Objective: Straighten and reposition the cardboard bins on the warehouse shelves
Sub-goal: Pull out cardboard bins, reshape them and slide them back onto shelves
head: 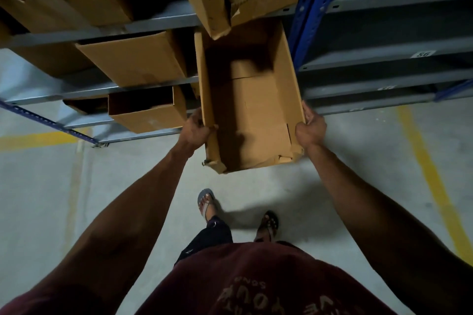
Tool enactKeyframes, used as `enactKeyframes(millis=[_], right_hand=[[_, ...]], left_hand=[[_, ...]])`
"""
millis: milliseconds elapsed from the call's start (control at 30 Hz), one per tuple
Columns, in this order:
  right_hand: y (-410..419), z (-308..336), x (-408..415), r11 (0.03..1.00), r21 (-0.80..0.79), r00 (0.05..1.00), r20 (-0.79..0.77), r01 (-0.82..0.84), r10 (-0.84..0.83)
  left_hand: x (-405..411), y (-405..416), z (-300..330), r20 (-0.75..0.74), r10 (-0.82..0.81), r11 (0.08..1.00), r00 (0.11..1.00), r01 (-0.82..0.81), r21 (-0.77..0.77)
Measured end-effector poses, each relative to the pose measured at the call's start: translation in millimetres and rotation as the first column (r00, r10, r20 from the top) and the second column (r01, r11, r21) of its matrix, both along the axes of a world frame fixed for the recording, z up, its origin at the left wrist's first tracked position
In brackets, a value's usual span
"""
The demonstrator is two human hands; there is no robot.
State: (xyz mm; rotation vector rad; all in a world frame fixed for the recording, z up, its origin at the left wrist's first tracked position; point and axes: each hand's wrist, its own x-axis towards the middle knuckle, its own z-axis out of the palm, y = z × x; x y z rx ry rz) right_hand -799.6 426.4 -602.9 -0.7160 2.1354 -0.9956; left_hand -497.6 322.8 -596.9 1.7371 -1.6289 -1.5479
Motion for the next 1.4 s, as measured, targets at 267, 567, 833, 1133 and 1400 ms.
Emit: enactKeyframes(millis=[267, 567, 833, 1133, 1400], right_hand=[[-147, 6, -10, 0.991, -0.054, 0.992, -0.026, 0.124, -0.126], [-121, -8, 0, 0.869, -0.067, 0.849, 0.263, 0.491, -0.459], [-160, -13, 3, 0.922, -0.009, 0.653, 0.708, 0.387, -0.267], [-146, 1, -34, 0.997, 0.074, 0.820, 0.571, 0.005, -0.046], [-25, -15, 70, 0.978, 0.127, 0.749, 0.662, -0.167, 0.042]], left_hand=[[16, 34, 2, -0.267, 0.238, 0.951, 0.934, -0.169, 0.257], [-5, -24, -13, -0.277, 0.228, 0.971, 0.933, -0.197, 0.134], [-17, -69, 1, -0.250, 0.100, 0.982, 0.963, -0.055, 0.181], [16, -44, 9, -0.074, 0.139, 0.977, 0.988, -0.125, 0.171], [66, 60, 5, -0.018, 0.300, 0.934, 0.954, -0.290, 0.206]])
